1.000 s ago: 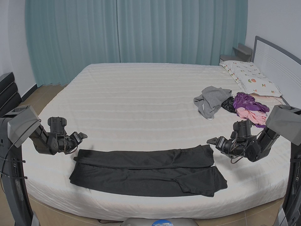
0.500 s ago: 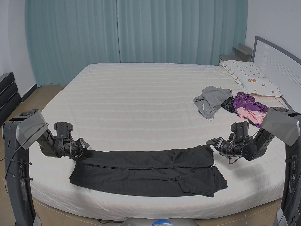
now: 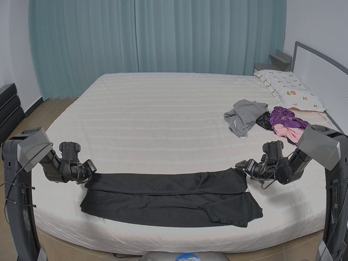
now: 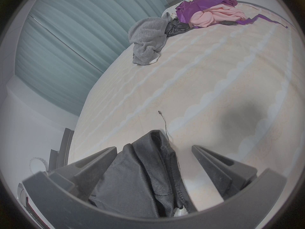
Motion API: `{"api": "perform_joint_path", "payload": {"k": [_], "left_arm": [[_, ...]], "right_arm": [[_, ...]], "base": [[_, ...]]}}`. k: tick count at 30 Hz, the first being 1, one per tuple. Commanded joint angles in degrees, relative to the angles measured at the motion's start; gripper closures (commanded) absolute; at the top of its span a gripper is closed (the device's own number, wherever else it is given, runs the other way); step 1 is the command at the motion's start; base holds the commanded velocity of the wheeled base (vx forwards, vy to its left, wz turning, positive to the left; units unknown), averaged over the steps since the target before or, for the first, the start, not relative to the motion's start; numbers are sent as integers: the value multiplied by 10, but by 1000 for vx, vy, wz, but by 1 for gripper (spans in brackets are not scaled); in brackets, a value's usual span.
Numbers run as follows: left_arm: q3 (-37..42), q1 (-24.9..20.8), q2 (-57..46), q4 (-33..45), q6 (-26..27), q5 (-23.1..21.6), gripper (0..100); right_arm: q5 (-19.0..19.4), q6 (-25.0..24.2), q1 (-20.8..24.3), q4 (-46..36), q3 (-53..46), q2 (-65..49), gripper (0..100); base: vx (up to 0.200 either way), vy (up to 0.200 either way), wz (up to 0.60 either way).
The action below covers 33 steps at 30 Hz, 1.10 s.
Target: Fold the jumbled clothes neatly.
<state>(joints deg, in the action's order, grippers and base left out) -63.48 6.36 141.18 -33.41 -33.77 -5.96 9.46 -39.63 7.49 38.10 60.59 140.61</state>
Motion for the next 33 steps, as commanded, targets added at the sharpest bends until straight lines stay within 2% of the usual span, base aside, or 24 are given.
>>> {"api": "perform_joint_path", "payload": {"k": [1, 5, 6, 33], "left_arm": [[1, 5, -2, -2, -2, 0, 100], [2, 5, 0, -8, -1, 0, 100], [2, 5, 0, -8, -1, 0, 100], [1, 5, 0, -8, -1, 1, 100]], "right_arm": [[0, 0, 2, -1, 8, 11, 0], [0, 0, 3, -3, 18, 18, 0], [0, 0, 4, -2, 23, 24, 100], [-8, -5, -12, -5, 36, 17, 100]], "base": [[0, 0, 0], [0, 0, 0], [0, 0, 0], [0, 0, 0]]}}
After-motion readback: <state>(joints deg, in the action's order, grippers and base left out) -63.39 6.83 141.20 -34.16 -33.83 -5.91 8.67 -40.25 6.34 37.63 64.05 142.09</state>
